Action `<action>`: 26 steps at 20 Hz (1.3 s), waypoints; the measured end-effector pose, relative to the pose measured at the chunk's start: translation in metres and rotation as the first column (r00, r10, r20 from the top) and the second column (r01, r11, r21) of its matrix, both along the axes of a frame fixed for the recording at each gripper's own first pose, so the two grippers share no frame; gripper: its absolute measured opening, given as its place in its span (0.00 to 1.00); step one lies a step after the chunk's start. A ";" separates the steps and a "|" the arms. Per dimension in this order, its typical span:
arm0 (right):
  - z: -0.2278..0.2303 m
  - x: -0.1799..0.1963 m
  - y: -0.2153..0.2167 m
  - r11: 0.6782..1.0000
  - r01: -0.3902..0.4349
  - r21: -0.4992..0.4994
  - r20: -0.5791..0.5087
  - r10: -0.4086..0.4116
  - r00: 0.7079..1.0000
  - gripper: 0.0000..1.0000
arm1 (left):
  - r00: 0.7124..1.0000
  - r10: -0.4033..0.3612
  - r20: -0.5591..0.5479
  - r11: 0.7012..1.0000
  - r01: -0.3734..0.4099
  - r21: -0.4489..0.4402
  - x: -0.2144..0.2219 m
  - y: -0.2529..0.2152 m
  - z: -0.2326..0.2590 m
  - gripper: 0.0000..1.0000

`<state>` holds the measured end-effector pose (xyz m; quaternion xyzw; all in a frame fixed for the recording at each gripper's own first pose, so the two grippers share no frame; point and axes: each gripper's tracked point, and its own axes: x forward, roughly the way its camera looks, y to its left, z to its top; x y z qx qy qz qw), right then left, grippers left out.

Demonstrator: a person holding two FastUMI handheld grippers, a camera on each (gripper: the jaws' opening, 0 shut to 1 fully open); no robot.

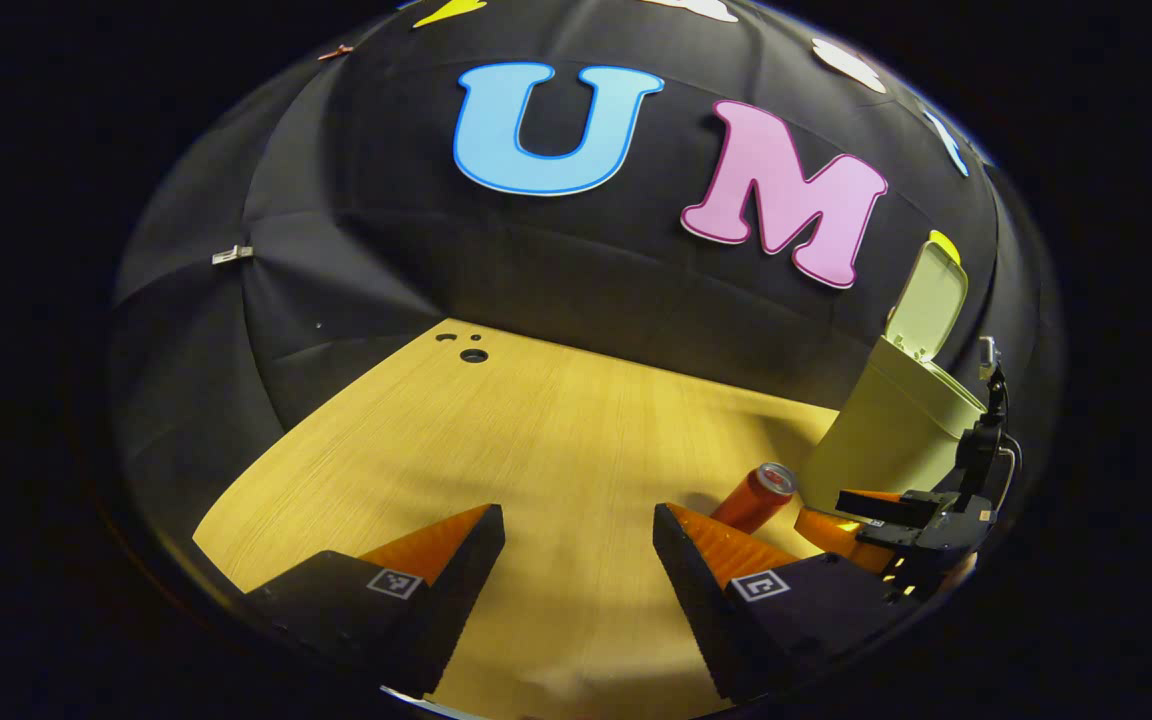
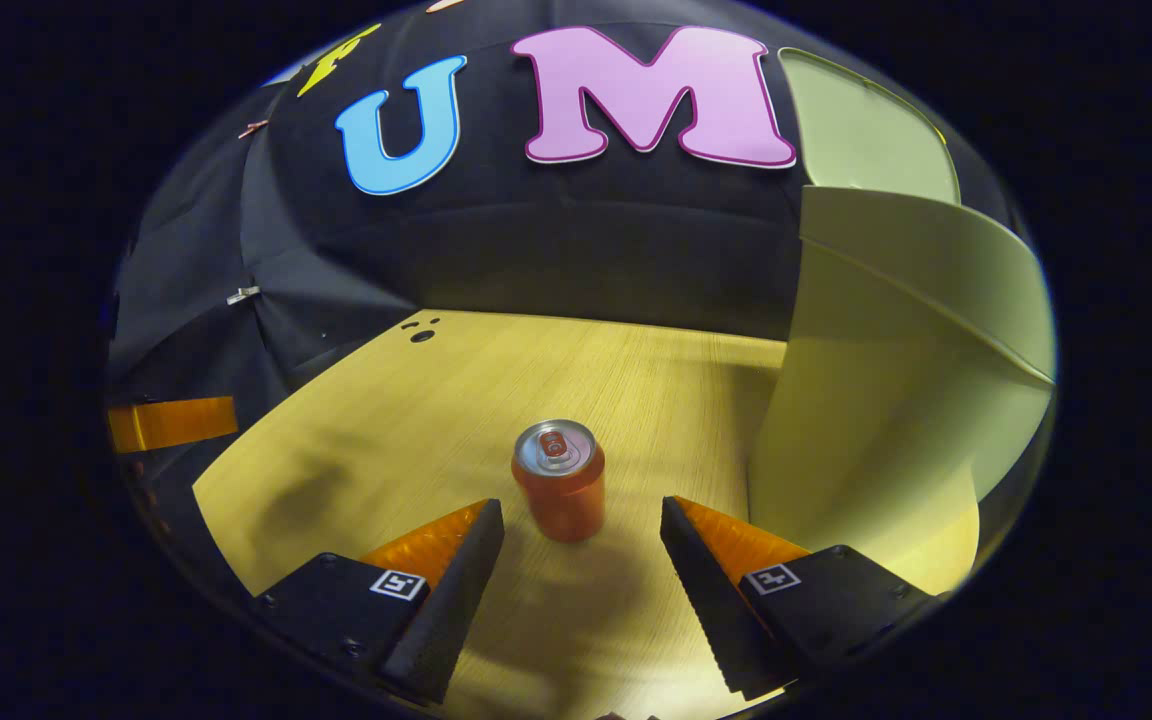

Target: Press the lid of the desktop garbage bin to open it, pick up the crumpled paper on the desktop and throw it into the bin, then pick up the pop can on the desktop and drop it into the bin, and finally close the garbage bin lid.

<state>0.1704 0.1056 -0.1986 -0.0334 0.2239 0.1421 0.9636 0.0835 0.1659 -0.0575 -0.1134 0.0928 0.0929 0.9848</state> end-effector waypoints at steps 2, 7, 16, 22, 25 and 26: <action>-0.011 0.012 0.004 1.000 0.002 -0.015 -0.001 -0.002 1.000 0.99 | 1.000 0.006 -0.013 1.000 -0.006 -0.007 0.001 0.008 -0.006 0.96; -0.038 0.033 0.020 0.998 -0.023 -0.051 -0.003 0.023 1.000 0.99 | 1.000 -0.003 -0.031 1.000 0.002 -0.016 0.009 0.019 -0.020 0.96; -0.058 0.070 0.039 0.992 -0.037 -0.117 0.038 0.042 0.998 0.99 | 0.998 0.005 -0.064 0.999 -0.007 -0.033 0.024 0.031 -0.039 0.96; -0.060 0.078 0.043 0.994 -0.042 -0.103 0.045 0.047 0.998 0.99 | 0.997 0.012 -0.081 0.998 -0.017 -0.063 0.025 0.031 -0.048 0.96; -0.058 0.077 0.044 0.993 -0.052 -0.105 0.052 0.058 0.997 0.85 | 0.996 0.006 -0.086 0.998 -0.011 -0.058 0.028 0.027 -0.048 0.96; -0.057 0.076 0.043 0.992 -0.055 -0.109 0.051 0.061 0.997 0.85 | 0.997 0.000 -0.083 0.999 -0.004 -0.053 0.028 0.023 -0.045 0.96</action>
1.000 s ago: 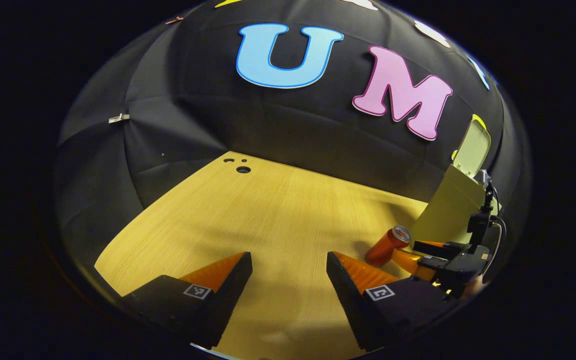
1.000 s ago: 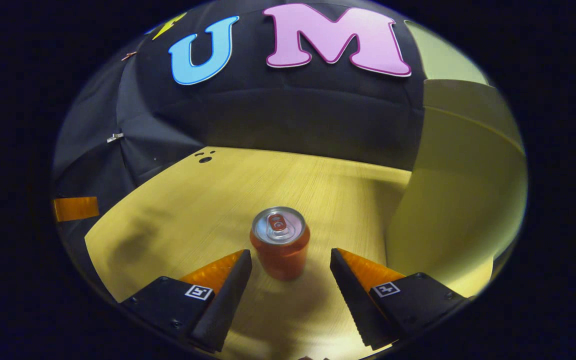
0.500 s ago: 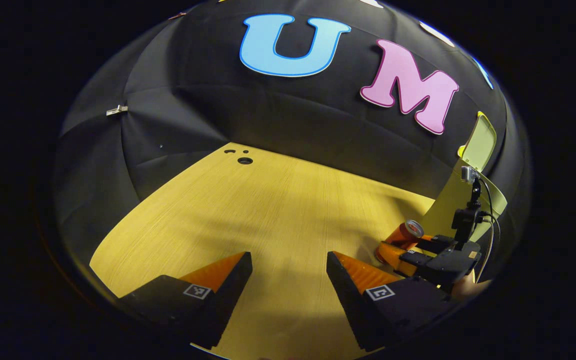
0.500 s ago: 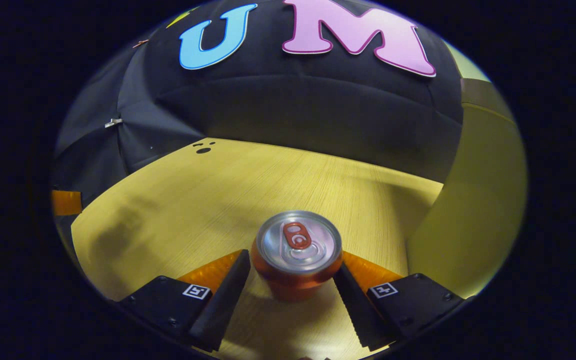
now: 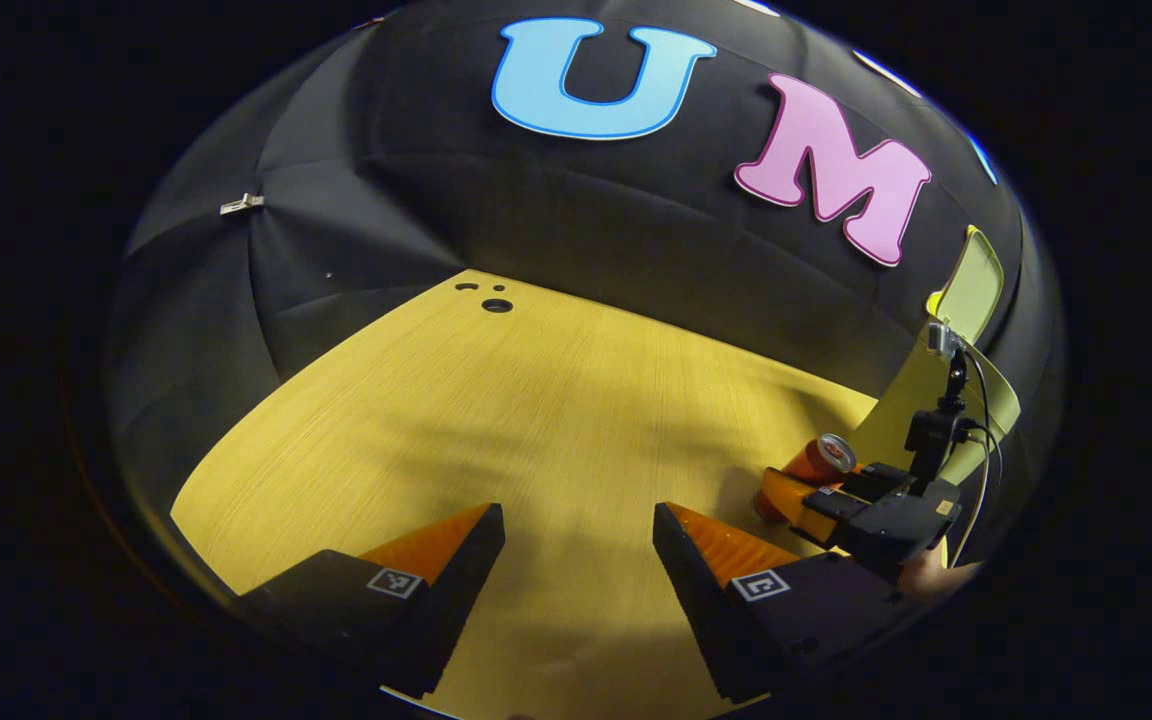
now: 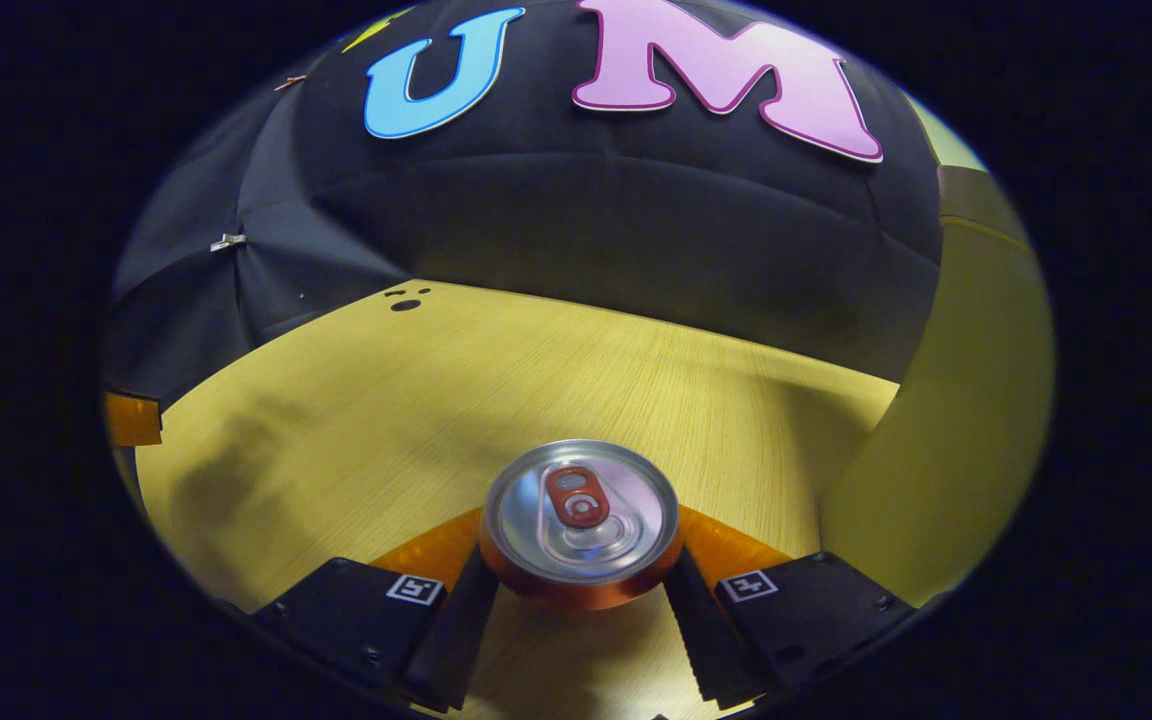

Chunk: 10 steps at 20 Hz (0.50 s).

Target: Press the lid of the desktop garbage bin to open it, pick up the crumpled paper on the desktop and throw it into the bin, then pick up the pop can on the desktop and drop it into the bin, and finally close the garbage bin lid.

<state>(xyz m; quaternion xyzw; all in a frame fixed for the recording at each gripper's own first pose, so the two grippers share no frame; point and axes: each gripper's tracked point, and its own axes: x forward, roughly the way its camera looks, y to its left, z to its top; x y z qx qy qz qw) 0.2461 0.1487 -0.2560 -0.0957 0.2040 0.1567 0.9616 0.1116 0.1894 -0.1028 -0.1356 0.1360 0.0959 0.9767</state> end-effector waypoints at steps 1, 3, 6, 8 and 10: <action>0.002 -0.002 -0.001 1.000 -0.003 -0.002 0.003 0.003 1.000 0.84 | 1.000 -0.008 0.004 1.000 0.008 0.010 0.001 -0.004 0.002 0.96; 0.016 -0.006 0.000 1.000 -0.010 0.004 0.025 0.010 1.000 0.83 | 1.000 -0.021 0.009 0.999 0.021 0.034 0.001 -0.011 0.006 0.96; 0.044 -0.014 -0.001 0.999 -0.034 -0.013 0.060 0.035 0.998 0.83 | 0.999 -0.040 0.025 0.998 0.039 0.045 -0.003 -0.022 0.015 0.96; 0.067 -0.019 -0.005 0.998 -0.046 -0.034 0.086 0.049 0.995 0.83 | 0.999 -0.044 0.017 0.997 0.043 0.059 -0.007 -0.029 0.019 0.96; 0.096 -0.026 -0.010 0.998 -0.053 -0.042 0.121 0.058 0.991 0.83 | 0.997 -0.063 0.032 0.992 0.059 0.110 -0.009 -0.039 0.027 0.96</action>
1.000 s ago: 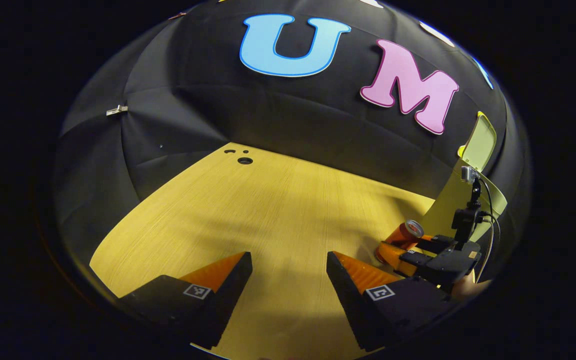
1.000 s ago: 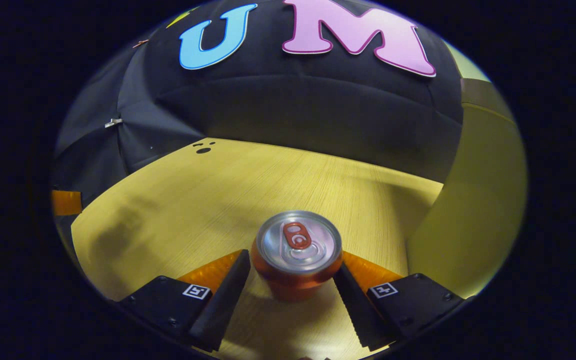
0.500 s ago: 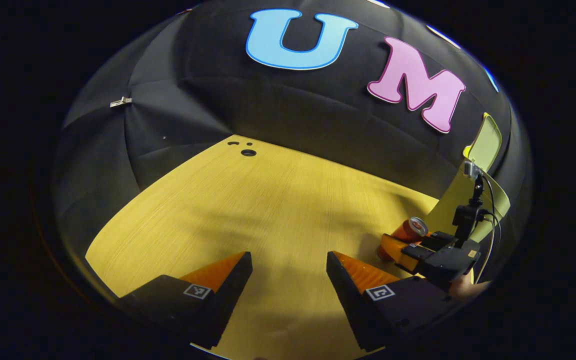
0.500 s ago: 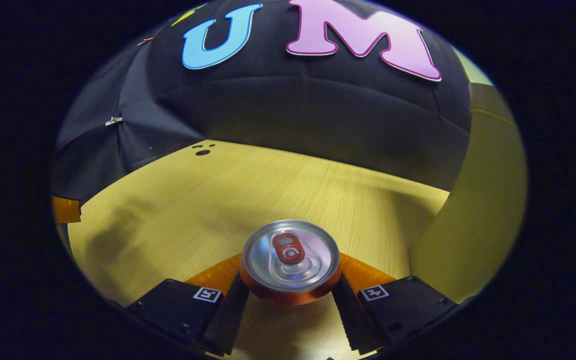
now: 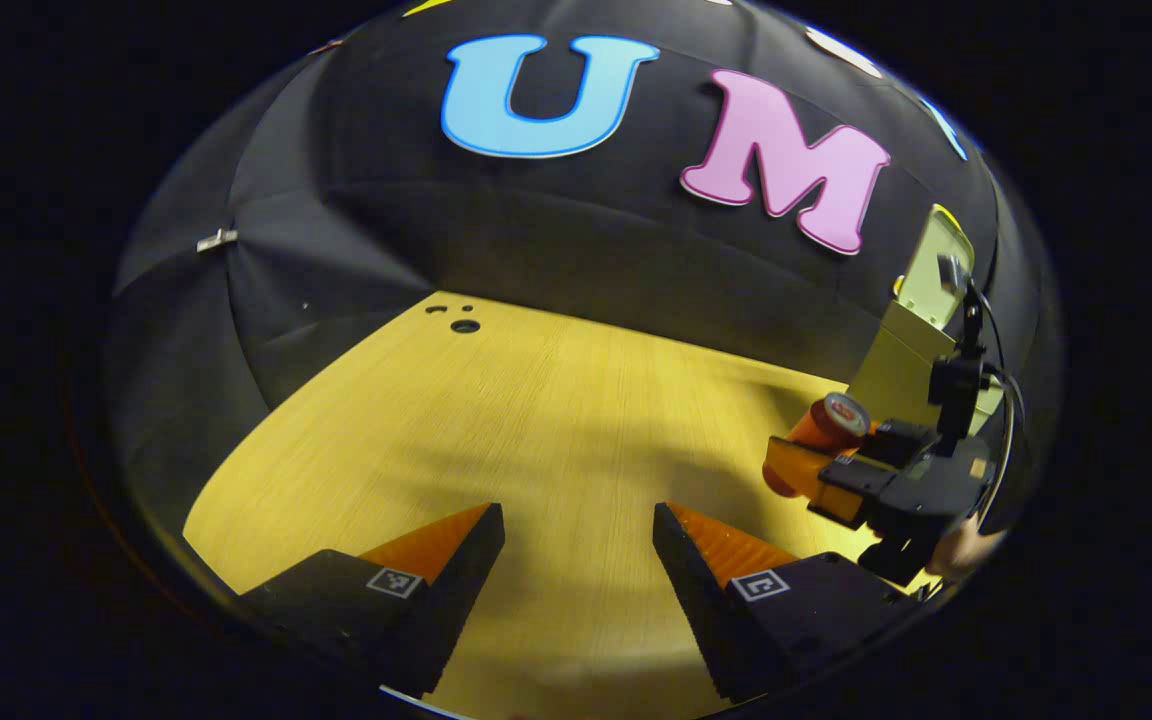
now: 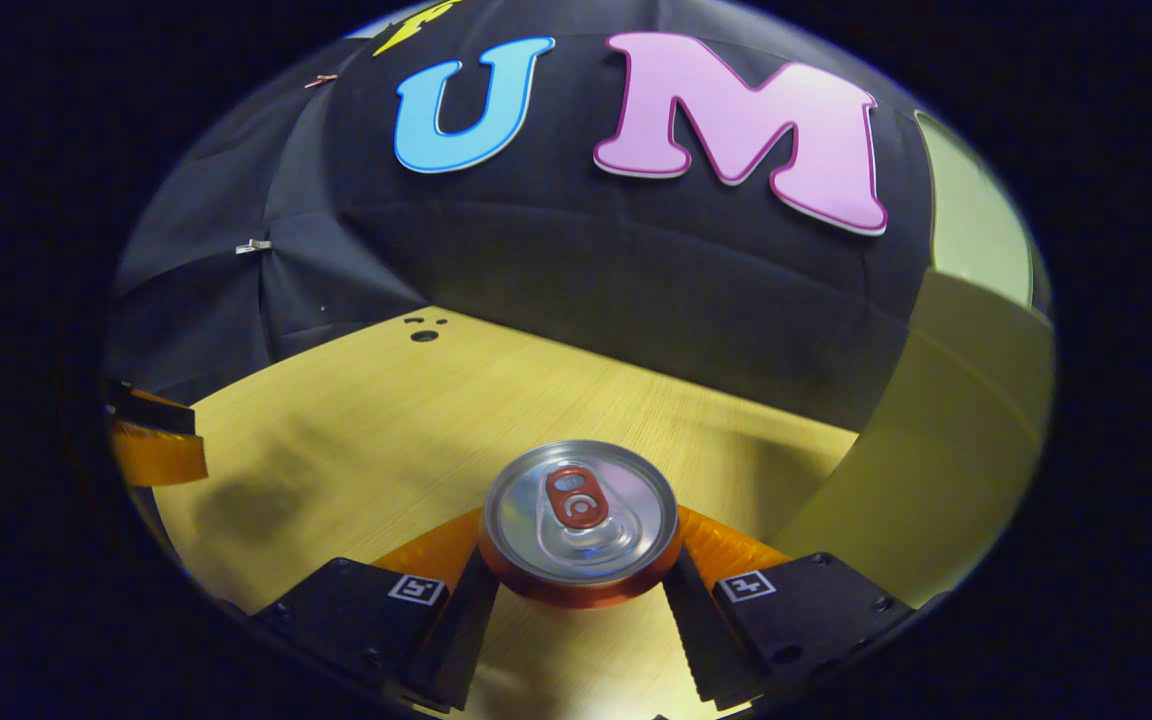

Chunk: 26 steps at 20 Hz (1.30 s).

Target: Press the lid of the desktop garbage bin to open it, pick up the crumpled paper on the desktop and throw it into the bin, then pick up the pop can on the desktop and drop it into the bin, and finally close the garbage bin lid.

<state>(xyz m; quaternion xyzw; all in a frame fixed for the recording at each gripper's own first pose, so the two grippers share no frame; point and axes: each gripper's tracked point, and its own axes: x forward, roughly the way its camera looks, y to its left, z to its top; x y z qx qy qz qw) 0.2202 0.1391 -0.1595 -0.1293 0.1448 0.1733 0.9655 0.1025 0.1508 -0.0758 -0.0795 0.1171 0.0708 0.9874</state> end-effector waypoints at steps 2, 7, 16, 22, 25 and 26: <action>0.031 -0.006 -0.006 1.000 -0.004 -0.007 0.040 0.004 0.999 0.83 | 0.999 -0.031 0.008 0.999 0.031 0.026 -0.004 -0.011 0.005 0.96; 0.111 -0.028 -0.018 1.000 -0.006 -0.001 0.124 0.006 0.992 0.83 | 0.997 -0.074 0.034 0.997 0.073 0.034 -0.012 -0.029 0.020 0.96; 0.222 -0.031 -0.109 0.993 0.119 0.020 0.295 -0.119 0.948 0.83 | 0.991 -0.123 0.049 0.989 0.118 0.084 -0.030 -0.059 0.042 0.96; 0.250 -0.031 -0.174 0.977 0.211 0.041 0.343 -0.212 0.915 0.83 | 0.984 -0.142 0.106 0.985 0.130 0.113 -0.031 -0.087 0.080 0.96; 0.245 -0.026 -0.197 0.973 0.230 0.013 0.347 -0.220 0.912 0.83 | 0.982 -0.154 0.109 0.981 0.139 0.132 -0.031 -0.102 0.085 0.96; 0.242 -0.024 -0.204 0.972 0.235 0.014 0.342 -0.225 0.912 0.83 | 0.982 -0.155 0.106 0.981 0.140 0.137 -0.033 -0.105 0.085 0.96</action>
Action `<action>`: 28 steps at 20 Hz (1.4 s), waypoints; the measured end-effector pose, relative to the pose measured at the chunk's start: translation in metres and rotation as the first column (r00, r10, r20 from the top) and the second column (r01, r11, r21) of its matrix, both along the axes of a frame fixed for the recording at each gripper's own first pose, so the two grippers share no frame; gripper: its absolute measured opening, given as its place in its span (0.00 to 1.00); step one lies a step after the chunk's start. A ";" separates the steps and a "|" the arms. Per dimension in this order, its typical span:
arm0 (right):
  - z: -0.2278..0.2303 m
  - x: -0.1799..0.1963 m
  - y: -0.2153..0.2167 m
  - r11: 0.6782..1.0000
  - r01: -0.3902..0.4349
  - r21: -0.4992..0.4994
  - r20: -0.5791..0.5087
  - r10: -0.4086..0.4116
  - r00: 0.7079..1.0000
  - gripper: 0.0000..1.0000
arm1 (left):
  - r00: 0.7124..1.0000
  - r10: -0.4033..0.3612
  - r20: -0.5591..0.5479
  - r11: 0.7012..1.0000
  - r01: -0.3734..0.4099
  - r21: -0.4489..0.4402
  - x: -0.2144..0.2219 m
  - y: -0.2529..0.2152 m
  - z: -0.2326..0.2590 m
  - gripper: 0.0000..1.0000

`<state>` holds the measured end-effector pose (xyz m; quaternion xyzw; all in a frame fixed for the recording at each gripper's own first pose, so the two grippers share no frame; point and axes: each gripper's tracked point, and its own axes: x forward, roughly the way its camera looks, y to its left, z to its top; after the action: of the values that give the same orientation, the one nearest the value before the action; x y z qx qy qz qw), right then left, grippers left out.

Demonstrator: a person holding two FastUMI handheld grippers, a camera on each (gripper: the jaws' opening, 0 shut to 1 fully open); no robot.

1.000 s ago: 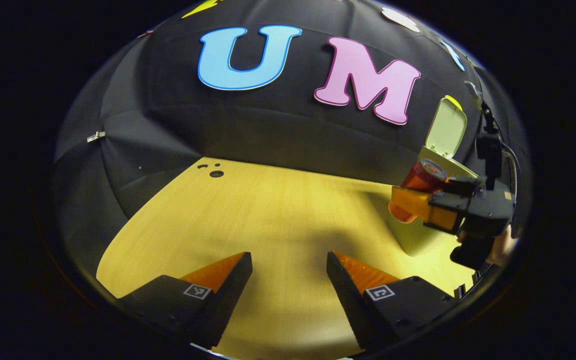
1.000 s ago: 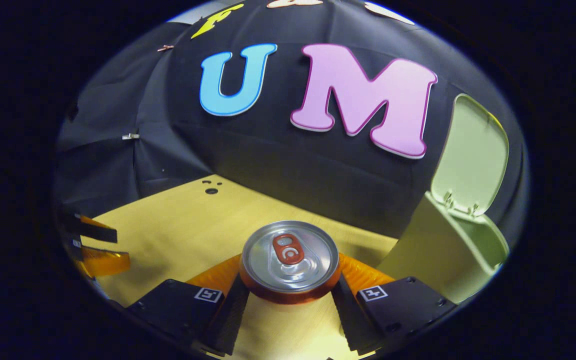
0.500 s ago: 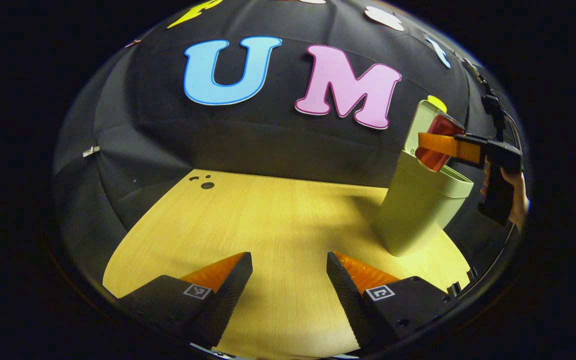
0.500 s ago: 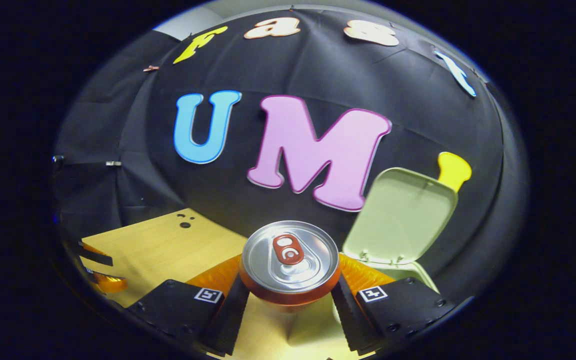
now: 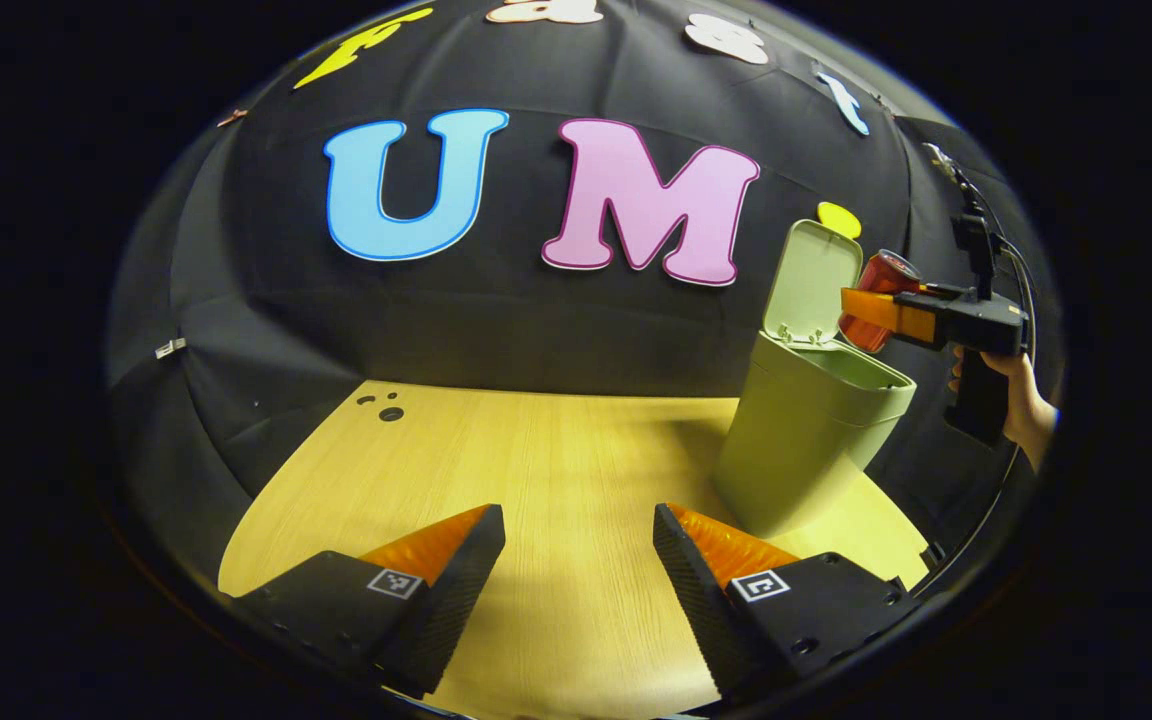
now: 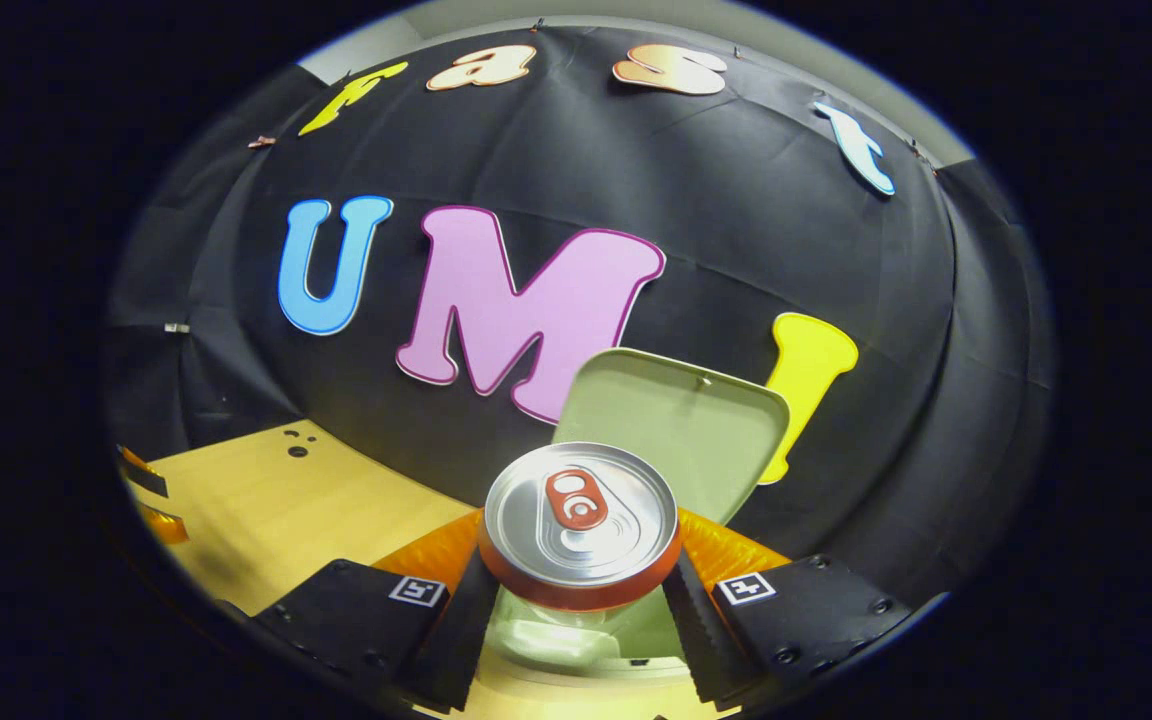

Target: Press the lid of the desktop garbage bin to open it, pick up the crumpled paper on the desktop and throw it into the bin, then pick up the pop can on the desktop and drop it into the bin, and finally close the garbage bin lid.

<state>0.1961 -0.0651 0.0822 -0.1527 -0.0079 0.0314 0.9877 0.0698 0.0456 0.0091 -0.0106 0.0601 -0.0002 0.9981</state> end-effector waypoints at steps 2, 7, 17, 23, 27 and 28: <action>-0.008 0.004 -0.013 1.000 0.019 0.015 -0.009 -0.019 1.000 0.83 | 1.000 0.003 -0.001 1.000 -0.003 0.001 -0.002 -0.007 -0.001 0.96; -0.031 0.013 -0.023 0.999 0.024 0.028 -0.051 -0.023 0.998 0.83 | 0.999 0.007 -0.039 0.999 -0.008 -0.033 -0.006 -0.030 -0.019 0.96; -0.068 0.020 -0.031 0.998 0.008 0.062 -0.128 0.000 0.992 0.85 | 0.996 0.025 -0.088 0.998 -0.030 -0.055 -0.003 -0.045 -0.040 0.96; -0.058 0.018 -0.036 0.994 -0.010 0.109 -0.113 0.023 0.993 0.98 | 0.990 0.090 -0.108 0.991 -0.100 -0.089 -0.002 -0.033 -0.043 0.96; -0.024 0.018 -0.036 0.989 -0.052 0.139 -0.064 0.061 0.996 0.97 | 0.981 0.165 -0.104 0.981 -0.174 -0.085 -0.006 -0.022 -0.039 0.96; -0.015 0.019 -0.036 0.988 -0.063 0.142 -0.054 0.072 0.996 0.98 | 0.977 0.186 -0.105 0.977 -0.195 -0.083 -0.009 -0.019 -0.039 0.96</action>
<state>0.2154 -0.1010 0.0675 -0.0815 0.0141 0.0687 0.9942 0.0610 0.0262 -0.0301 -0.0628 0.1071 0.0932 0.9879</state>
